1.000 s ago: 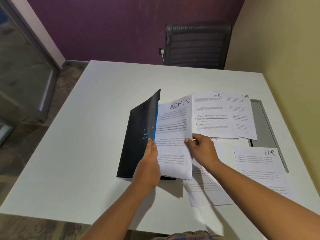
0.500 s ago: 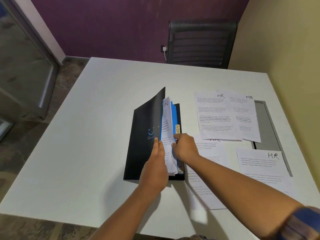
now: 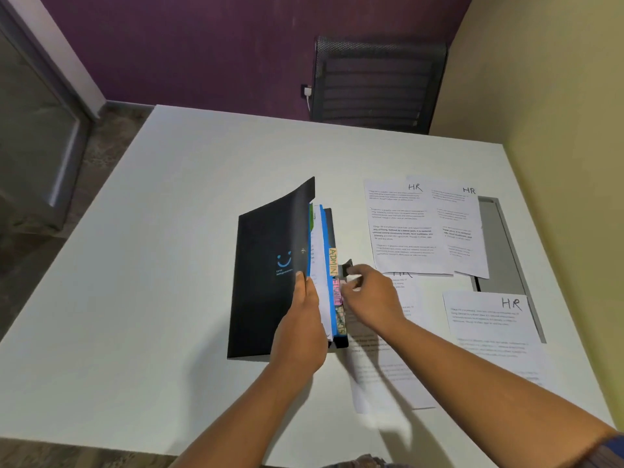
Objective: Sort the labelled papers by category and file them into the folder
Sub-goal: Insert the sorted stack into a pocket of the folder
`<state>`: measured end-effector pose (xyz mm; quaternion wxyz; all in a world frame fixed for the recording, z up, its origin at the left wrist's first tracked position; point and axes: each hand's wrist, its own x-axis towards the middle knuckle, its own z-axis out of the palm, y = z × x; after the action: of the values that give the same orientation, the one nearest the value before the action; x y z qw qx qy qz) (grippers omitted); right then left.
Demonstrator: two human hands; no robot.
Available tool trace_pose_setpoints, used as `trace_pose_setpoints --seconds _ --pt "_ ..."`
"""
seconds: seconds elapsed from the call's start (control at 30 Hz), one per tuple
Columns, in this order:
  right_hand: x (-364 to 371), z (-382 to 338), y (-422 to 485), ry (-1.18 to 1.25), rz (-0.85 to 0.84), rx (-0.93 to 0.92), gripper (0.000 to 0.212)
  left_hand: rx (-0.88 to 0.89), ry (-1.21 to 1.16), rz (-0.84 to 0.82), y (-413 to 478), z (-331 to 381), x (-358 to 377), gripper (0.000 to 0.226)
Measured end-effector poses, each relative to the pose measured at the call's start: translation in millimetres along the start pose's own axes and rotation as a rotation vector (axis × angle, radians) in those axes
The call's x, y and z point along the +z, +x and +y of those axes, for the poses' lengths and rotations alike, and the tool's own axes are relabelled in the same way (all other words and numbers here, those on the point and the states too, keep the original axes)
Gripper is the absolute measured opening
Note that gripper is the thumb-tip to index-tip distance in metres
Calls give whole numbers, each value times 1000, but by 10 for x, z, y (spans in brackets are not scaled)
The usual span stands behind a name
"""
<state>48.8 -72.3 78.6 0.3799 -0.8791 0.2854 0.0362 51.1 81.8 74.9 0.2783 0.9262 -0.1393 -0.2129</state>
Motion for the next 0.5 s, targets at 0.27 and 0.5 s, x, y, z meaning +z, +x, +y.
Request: trace_pose_setpoints --seconds 0.27,0.5 --pt "-684 1206 -548 70 -62 199 9 74 386 -4 73 -32 475 92" --pt "-1050 2116 -976 10 -60 294 8 -8 499 -202 38 -151 730 72"
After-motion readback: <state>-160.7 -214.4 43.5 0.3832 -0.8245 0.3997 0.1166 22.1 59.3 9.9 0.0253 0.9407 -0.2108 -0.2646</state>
